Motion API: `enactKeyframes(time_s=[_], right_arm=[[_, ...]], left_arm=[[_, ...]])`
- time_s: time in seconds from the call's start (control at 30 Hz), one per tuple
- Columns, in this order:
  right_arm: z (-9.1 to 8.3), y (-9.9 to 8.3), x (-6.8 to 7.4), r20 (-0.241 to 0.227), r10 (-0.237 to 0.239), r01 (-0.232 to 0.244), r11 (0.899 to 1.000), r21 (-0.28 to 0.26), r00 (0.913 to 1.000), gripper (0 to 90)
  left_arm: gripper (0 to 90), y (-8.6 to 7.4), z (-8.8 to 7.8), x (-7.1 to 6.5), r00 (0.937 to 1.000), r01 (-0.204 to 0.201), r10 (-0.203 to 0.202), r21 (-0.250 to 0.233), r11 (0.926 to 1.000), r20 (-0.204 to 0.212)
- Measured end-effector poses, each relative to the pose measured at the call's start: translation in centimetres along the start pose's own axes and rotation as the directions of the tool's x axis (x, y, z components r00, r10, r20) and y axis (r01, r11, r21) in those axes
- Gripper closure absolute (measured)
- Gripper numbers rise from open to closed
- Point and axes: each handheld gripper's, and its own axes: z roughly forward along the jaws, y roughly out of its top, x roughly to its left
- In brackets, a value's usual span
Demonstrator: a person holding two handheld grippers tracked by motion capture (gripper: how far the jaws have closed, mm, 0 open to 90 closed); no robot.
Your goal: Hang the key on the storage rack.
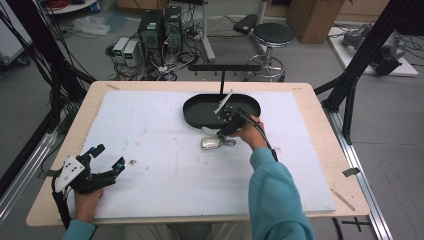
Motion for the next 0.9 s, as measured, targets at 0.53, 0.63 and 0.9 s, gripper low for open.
enactKeyframes(time_s=[0.53, 0.63, 0.9], right_arm=[[0.9, 0.2, 0.0, -0.011, -0.013, 0.013, 0.999, 0.044, 0.9999, 71.8], [1.1, 0.2, 0.0, -0.012, -0.022, 0.023, 0.998, 0.052, 0.9997, 73.9], [1.3, 0.2, 0.1, -0.008, -0.033, 0.033, 0.997, 0.076, 0.9994, 75.1]], left_arm=[[12.9, 0.0, 0.0, 0.0, 1.0, 0.003, -0.003, 0.002, 1.0, -0.002], [12.9, 0.0, 0.0, 0.0, 1.0, 0.002, -0.002, 0.0, 1.0, -0.001], [12.9, 0.0, 0.0, 0.0, 1.0, 0.001, -0.001, 0.002, 1.0, -0.001]])
